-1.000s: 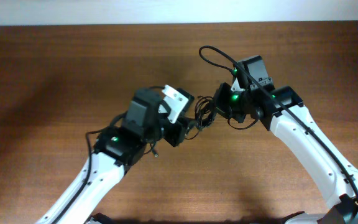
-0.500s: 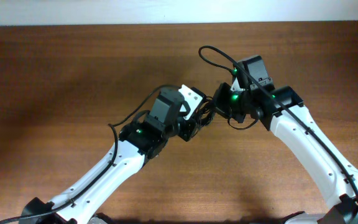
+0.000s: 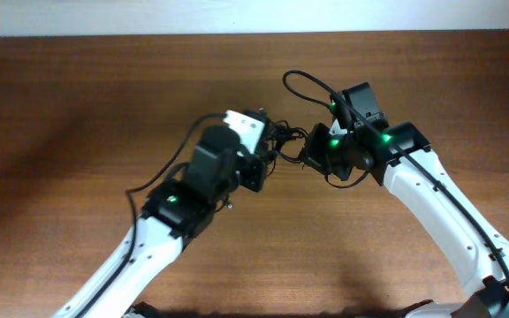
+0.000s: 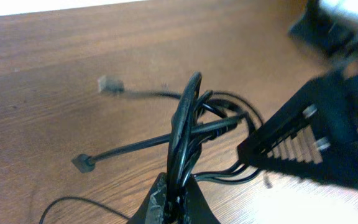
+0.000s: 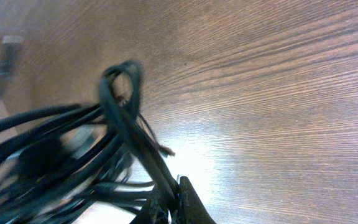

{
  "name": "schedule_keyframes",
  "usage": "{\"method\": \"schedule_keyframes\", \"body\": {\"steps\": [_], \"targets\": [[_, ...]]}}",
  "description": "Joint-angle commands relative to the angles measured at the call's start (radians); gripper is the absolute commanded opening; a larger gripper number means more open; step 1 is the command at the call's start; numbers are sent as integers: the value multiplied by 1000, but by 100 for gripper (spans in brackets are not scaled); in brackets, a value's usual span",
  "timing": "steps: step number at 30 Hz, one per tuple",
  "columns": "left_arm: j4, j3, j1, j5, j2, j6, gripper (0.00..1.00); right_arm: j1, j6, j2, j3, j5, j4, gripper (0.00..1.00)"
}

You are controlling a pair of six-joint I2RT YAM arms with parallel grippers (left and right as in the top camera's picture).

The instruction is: Untangle cables

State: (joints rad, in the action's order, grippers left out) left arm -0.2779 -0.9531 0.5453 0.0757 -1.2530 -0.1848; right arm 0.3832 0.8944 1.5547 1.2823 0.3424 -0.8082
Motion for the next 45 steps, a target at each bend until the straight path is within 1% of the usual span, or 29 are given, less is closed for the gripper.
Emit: {"method": "schedule_keyframes", "body": {"steps": [1, 3, 5, 6, 7, 8, 9, 10, 12, 14, 16, 17, 19, 20, 22, 24, 26, 28, 29, 30, 33, 35, 36, 38, 40, 41, 42, 43, 45], "targets": [[10, -13, -61, 103, 100, -103, 0, -4, -5, -3, -2, -114, -27, 4], [-18, -13, -74, 204, 103, -93, 0, -4, -5, -3, -2, -233, -40, 4], [-30, -13, -119, 296, 116, -86, 0, -7, -9, -3, -2, -248, -53, 4], [-31, -13, -146, 342, 121, -37, 0, -11, -61, -5, 5, -222, -52, 4], [-43, -13, -162, 367, 120, 9, 0, -13, -97, -11, 22, -211, -57, 15], [-77, -13, -163, 374, 120, 130, 0, -13, -132, -28, 55, -208, -79, 29], [-129, -13, -163, 373, 120, 284, 0, -13, -159, -56, 115, -208, -140, 35], [-150, -13, -162, 374, 120, 360, 0, -13, -159, -82, 185, -208, -219, 35], [-150, -13, -162, 373, 120, 427, 0, -13, -191, -115, 258, -204, -314, 35], [-150, -13, -162, 378, 120, 442, 0, -13, -210, -142, 263, -195, -313, 41], [-147, -13, -162, 448, 120, 465, 0, -12, -211, -137, 262, -126, -302, 41], [-147, -13, -162, 553, 120, 520, 0, -11, -296, -128, 262, -95, -274, 41], [-147, -13, -162, 643, 120, 573, 0, -20, -463, -124, 262, -64, -238, 45], [-147, -13, -162, 678, 120, 573, 0, -39, -595, -124, 262, 63, -210, 47], [-146, -13, -171, 773, 120, 584, 0, -65, -775, -124, 262, 259, -206, 53], [-142, -13, -217, 879, 120, 584, 0, -70, -803, -124, 261, 279, -238, 53], [-122, -13, -279, 978, 120, 583, 0, -70, -880, -124, 261, 280, -306, 53], [-48, -13, -323, 1152, 120, 583, 0, -70, -1005, -123, 261, 323, -341, 52], [-29, -13, -333, 1156, 120, 583, 0, -70, -1061, -123, 261, 373, -357, 52], [-11, -13, -337, 1157, 120, 564, 0, -69, -1082, -123, 261, 394, -367, 52], [201, -13, -337, 1159, 120, 326, 0, -69, -1082, -121, 236, 404, -372, 52], [280, -13, -337, 1117, 120, 250, 0, -69, -1081, -121, 192, 418, -372, 52], [277, -13, -337, 1034, 120, 196, 0, -69, -1082, -121, 175, 417, -379, 52], [277, -13, -337, 842, 120, 29, 0, -69, -1081, -121, 167, 396, -395, 51], [277, -13, -337, 713, 120, -96, 0, -69, -1081, -121, 167, 333, -419, 51], [277, -13, -337, 686, 120, -138, 3, -69, -1081, -121, 167, 274, -422, 52], [256, -13, -337, 686, 120, -139, 0, -71, -1077, -121, 167, 235, -418, 52], [229, -13, -337, 685, 120, -141, 0, -71, -1052, -122, 167, 174, -415, 52], [138, -13, -337, 627, 120, -225, 0, -71, -978, -122, 168, 110, -407, 52]]}}
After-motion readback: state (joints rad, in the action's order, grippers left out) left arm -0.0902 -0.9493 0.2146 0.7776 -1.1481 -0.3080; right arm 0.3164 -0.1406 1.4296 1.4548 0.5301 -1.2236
